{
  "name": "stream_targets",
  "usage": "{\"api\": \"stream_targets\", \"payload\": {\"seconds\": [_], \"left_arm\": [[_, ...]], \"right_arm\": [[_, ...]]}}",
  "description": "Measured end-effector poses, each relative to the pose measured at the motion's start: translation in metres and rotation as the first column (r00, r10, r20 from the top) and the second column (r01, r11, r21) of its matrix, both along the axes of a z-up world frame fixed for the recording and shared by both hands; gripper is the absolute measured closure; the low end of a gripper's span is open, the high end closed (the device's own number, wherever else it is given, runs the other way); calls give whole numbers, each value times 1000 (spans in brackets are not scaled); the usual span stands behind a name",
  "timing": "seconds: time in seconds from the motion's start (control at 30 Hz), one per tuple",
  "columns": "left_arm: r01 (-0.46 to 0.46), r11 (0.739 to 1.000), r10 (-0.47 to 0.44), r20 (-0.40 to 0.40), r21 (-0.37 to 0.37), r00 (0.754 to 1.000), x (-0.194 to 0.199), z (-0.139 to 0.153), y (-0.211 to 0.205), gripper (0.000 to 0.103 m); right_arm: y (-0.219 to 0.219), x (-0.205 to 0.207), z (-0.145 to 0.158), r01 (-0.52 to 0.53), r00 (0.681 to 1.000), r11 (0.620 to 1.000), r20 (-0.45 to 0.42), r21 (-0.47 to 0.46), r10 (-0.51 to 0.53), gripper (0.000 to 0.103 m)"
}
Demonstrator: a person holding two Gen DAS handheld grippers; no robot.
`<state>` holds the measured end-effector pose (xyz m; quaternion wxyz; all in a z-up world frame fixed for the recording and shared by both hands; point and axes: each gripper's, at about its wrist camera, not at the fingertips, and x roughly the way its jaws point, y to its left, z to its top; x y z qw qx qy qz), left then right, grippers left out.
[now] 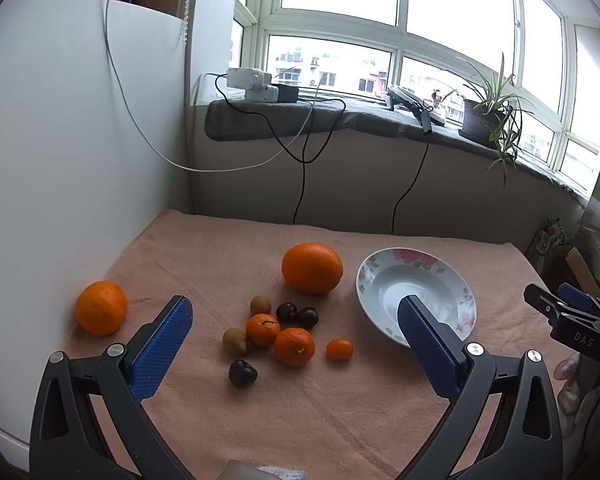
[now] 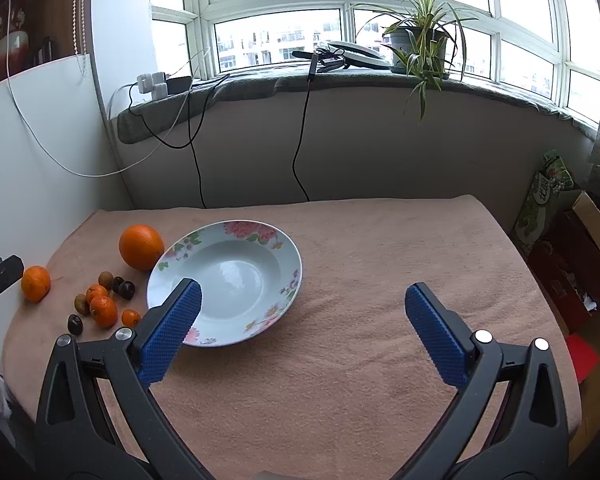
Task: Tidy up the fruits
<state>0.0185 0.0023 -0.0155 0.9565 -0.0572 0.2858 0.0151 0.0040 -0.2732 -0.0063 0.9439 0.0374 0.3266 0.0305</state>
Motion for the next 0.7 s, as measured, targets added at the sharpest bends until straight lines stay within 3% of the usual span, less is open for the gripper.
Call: {"api": "stream_targets", "payload": {"seconds": [0.37,0.7], "left_arm": [[-2,999,1,-32,-39,999,12,-11,11,1],[19,993,-28,-84,-114,996,31,-29,24,1]], "right_arm": [[14,20,-5,-57,998,998,-19,-6,57,0],[51,57,-8,-228,972,974,-52,-2,228,0]]}}
